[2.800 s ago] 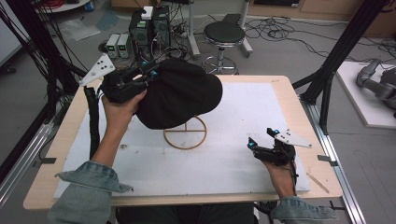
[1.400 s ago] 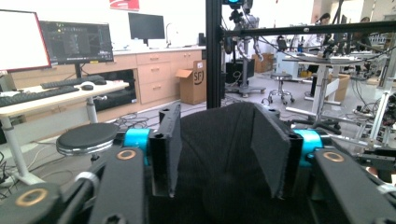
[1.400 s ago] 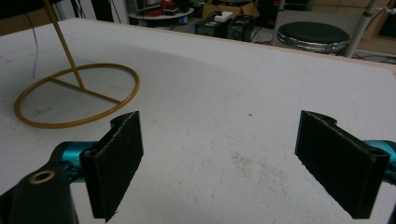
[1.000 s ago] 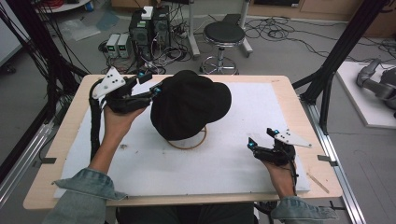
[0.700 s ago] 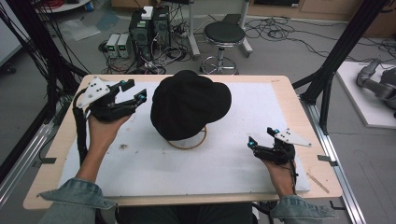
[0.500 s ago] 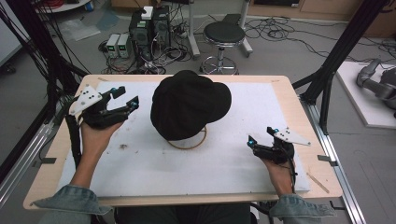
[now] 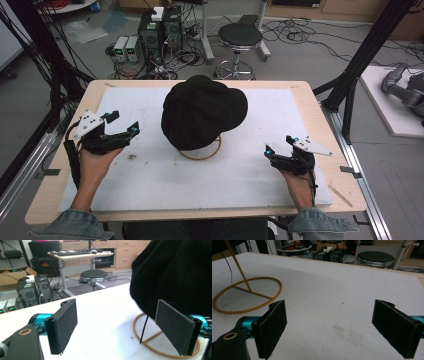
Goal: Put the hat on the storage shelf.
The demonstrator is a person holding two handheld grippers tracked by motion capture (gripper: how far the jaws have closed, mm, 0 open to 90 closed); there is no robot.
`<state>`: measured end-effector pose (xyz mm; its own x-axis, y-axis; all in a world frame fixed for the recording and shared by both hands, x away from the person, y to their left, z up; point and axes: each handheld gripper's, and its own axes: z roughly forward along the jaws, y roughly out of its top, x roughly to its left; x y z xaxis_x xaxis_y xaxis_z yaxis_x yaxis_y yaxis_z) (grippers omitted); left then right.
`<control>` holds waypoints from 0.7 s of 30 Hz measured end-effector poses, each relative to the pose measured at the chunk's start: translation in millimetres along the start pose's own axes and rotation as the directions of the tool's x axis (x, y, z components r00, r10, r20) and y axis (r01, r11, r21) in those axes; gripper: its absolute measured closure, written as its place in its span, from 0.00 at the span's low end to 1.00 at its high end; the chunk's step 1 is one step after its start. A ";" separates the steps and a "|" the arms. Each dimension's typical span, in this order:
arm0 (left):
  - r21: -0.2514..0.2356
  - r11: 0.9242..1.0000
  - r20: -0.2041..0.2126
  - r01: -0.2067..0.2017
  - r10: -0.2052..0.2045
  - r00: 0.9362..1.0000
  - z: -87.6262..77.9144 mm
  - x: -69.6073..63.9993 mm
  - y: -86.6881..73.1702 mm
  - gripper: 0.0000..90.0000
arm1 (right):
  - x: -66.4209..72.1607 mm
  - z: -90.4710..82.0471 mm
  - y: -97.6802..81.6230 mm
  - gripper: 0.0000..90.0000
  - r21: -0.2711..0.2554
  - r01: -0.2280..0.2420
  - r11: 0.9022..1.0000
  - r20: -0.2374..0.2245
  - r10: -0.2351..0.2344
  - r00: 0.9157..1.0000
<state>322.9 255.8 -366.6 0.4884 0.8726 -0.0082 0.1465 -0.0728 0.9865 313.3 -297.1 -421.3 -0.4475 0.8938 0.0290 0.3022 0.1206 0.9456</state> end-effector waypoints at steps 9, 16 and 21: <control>0.020 0.999 -0.028 -0.025 0.025 0.999 -11.8 -2.3 -15.5 0.19 | 2.5 -0.6 0.3 0.14 -0.001 0.005 1.000 -0.001 -0.005 1.000; 0.020 1.000 -0.056 0.004 -0.002 0.998 -18.1 3.2 -32.8 0.19 | 4.0 1.5 0.6 0.14 0.001 0.008 1.000 0.003 -0.008 1.000; 0.014 1.000 -0.065 -0.003 0.003 0.998 -20.4 2.6 -38.4 0.19 | 3.4 2.0 0.7 0.14 -0.001 0.015 1.000 0.005 -0.015 1.000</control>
<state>301.0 270.7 -401.1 0.4317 0.9020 0.0059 0.1577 -0.0820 0.9841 313.7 -293.2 -421.1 -0.4475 0.8942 0.0134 0.2946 0.1333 0.9463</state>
